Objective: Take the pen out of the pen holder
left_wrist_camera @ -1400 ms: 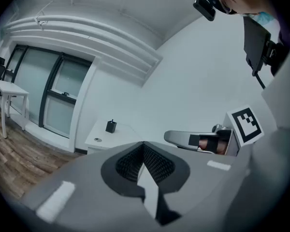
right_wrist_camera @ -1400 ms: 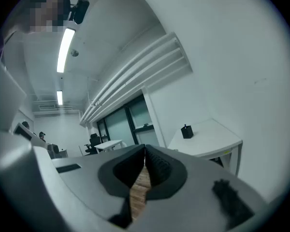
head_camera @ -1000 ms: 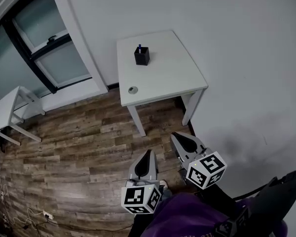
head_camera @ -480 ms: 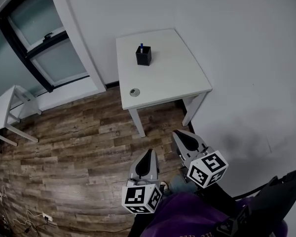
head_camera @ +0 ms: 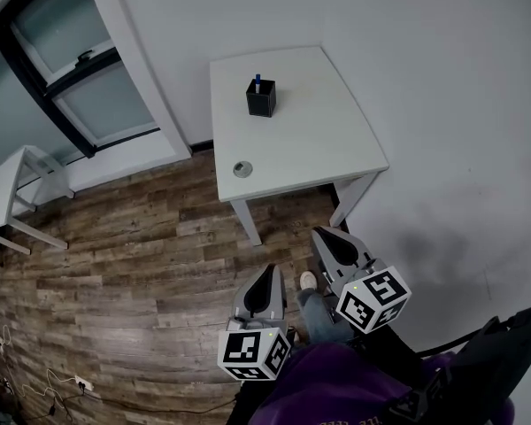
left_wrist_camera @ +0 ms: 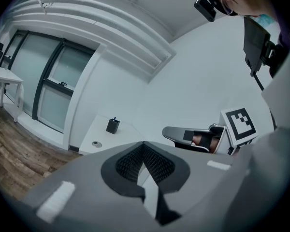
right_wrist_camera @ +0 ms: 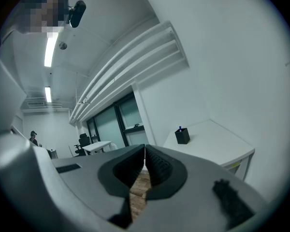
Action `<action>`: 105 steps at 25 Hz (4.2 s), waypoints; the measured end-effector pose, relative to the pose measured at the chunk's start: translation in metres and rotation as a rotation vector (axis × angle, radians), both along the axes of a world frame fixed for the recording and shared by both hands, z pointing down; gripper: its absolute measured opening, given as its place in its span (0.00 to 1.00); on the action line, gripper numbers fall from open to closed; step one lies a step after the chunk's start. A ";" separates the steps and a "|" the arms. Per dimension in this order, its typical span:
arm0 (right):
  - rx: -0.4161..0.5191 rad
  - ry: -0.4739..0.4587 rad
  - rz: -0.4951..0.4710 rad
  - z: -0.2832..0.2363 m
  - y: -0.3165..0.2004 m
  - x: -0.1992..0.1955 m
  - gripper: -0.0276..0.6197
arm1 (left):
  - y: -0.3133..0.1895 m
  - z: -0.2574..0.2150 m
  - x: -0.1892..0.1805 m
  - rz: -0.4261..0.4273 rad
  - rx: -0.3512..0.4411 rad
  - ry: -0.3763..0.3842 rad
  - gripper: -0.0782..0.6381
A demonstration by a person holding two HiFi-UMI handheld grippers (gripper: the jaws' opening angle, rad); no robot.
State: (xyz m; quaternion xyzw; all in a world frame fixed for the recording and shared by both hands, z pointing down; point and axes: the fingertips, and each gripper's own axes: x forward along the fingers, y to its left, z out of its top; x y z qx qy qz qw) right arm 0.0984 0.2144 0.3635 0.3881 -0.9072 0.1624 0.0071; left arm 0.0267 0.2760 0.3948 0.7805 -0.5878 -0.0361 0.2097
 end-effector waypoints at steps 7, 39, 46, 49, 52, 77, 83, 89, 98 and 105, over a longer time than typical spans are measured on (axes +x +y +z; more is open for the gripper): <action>-0.001 -0.005 -0.027 0.002 -0.054 -0.002 0.06 | -0.054 -0.002 0.005 0.002 0.004 -0.018 0.12; -0.026 -0.008 -0.113 0.005 -0.250 0.011 0.06 | -0.250 -0.004 0.023 -0.090 0.002 -0.035 0.12; -0.029 -0.016 -0.090 0.010 -0.275 0.001 0.06 | -0.271 0.002 0.010 -0.077 -0.009 -0.034 0.12; -0.029 -0.029 -0.084 0.012 -0.294 -0.008 0.06 | -0.291 0.003 0.001 -0.067 -0.003 -0.034 0.12; -0.022 -0.035 -0.085 0.007 -0.311 -0.022 0.06 | -0.310 -0.002 -0.011 -0.060 0.009 -0.034 0.12; -0.039 0.093 -0.093 0.051 -0.445 -0.111 0.07 | -0.445 0.024 -0.094 -0.019 -0.020 -0.033 0.12; -0.058 0.134 -0.087 0.067 -0.470 -0.122 0.15 | -0.469 0.035 -0.102 -0.001 -0.028 -0.013 0.12; -0.062 0.195 -0.059 0.077 -0.495 -0.133 0.18 | -0.481 0.044 -0.118 -0.007 -0.047 0.009 0.12; -0.046 0.354 -0.064 0.101 -0.535 -0.145 0.23 | -0.492 0.056 -0.132 -0.029 -0.072 0.033 0.12; -0.079 0.425 -0.083 0.125 -0.554 -0.151 0.23 | -0.495 0.067 -0.137 -0.037 -0.096 0.040 0.12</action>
